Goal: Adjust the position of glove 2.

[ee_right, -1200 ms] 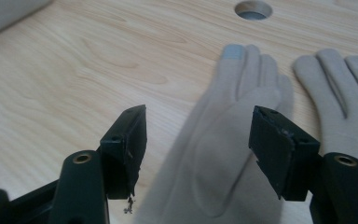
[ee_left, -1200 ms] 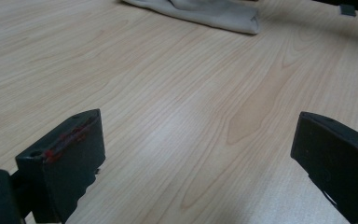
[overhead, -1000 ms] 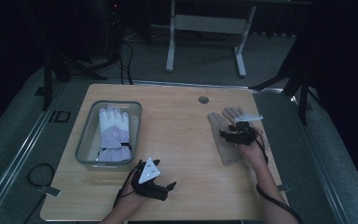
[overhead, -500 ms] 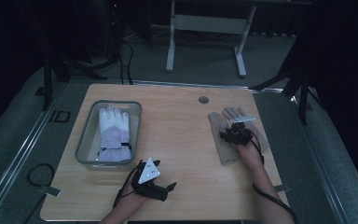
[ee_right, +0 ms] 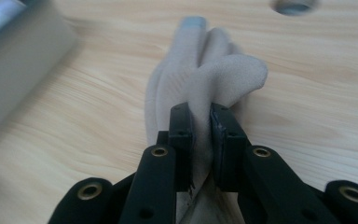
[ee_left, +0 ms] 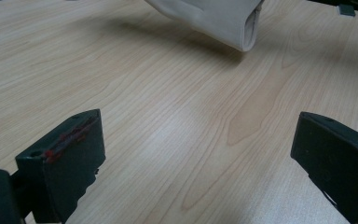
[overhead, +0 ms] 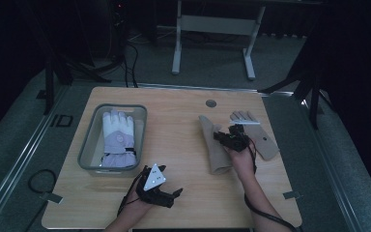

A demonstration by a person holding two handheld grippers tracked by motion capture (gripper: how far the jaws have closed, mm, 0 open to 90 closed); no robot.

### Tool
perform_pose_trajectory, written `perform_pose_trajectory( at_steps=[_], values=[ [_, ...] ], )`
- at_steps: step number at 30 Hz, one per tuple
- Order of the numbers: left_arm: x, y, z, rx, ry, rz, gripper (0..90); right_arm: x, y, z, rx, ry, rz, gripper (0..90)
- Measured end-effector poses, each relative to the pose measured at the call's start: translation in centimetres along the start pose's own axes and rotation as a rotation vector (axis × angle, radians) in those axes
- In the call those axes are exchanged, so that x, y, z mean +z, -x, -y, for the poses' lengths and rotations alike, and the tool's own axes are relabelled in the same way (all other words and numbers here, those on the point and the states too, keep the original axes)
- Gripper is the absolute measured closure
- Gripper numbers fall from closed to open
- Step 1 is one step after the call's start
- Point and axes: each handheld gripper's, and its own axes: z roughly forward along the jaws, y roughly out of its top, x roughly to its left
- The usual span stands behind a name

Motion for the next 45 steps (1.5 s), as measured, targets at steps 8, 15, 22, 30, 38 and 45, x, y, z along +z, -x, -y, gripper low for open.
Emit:
perform_pose_trajectory(
  at_steps=[8, 15, 22, 30, 38, 45],
  values=[
    [-0.1, 0.2, -0.1, 0.009, 0.008, -0.008, 3.0, 0.0, -4.5, -1.0, 0.005, 0.062, 0.082, 79.7],
    [-0.1, 0.3, -0.1, 0.012, 0.006, -0.004, 3.0, 3.4, -5.5, 2.2, 0.061, -0.014, 0.135, 79.0],
    [0.0, 0.3, 0.0, 0.008, 0.006, -0.004, 3.0, 5.5, -5.1, 4.4, 0.043, -0.074, 0.166, 71.9],
    [0.0, 0.3, 0.0, 0.01, 0.005, -0.004, 3.0, 5.6, -5.3, 4.7, -0.009, -0.07, 0.166, 64.6],
    [-0.1, 0.2, 0.1, 0.01, 0.005, 0.001, 3.0, 3.1, -4.4, 3.2, -0.08, -0.047, 0.146, 59.0],
    [0.0, 0.2, 0.1, 0.007, 0.005, 0.004, 3.0, 0.1, -1.5, 2.0, -0.163, -0.018, 0.12, 58.9]
  ],
)
